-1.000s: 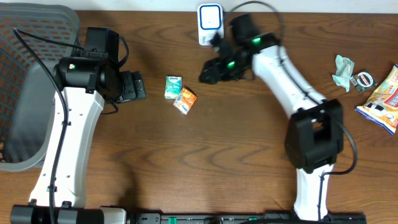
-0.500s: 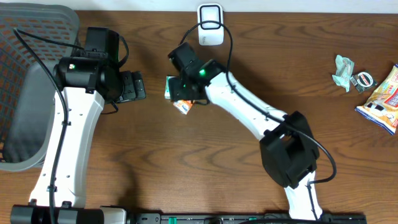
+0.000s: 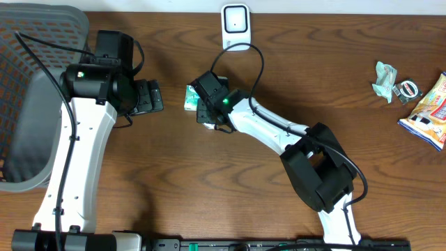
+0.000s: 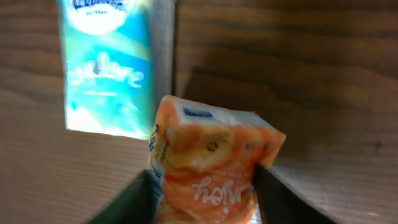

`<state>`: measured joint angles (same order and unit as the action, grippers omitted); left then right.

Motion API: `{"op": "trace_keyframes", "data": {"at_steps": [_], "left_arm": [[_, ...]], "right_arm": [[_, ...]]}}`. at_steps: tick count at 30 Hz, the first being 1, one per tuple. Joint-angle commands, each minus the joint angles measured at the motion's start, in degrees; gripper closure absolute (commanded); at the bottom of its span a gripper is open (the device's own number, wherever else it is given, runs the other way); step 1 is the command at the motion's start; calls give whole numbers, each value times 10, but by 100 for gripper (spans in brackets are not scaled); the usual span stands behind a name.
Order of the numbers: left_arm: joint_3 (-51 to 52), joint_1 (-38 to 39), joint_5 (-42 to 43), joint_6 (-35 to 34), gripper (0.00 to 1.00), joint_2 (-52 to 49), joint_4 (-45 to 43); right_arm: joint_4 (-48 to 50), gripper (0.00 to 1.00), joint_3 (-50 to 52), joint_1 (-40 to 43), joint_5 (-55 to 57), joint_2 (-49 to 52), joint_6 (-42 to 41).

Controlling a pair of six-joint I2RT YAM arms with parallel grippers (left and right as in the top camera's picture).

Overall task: Scan the item barcode
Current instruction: 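Reach the right gripper to the orange snack pack and grasp it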

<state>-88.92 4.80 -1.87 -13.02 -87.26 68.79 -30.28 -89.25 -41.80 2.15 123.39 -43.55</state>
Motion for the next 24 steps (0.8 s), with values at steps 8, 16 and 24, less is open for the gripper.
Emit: {"op": "trace_keyframes", "data": {"at_steps": [8,16,24], "left_arm": [[1,-3,-6,8,2,-1,2],[1,-3,-6,8,2,-1,2],[1,-3,-6,8,2,-1,2]], "right_arm": [[-94,99,0,63,47,-56,97],[-100,99,0,126,-115,-121,169],[-109,99,10,186,-395,-85,268]]}}
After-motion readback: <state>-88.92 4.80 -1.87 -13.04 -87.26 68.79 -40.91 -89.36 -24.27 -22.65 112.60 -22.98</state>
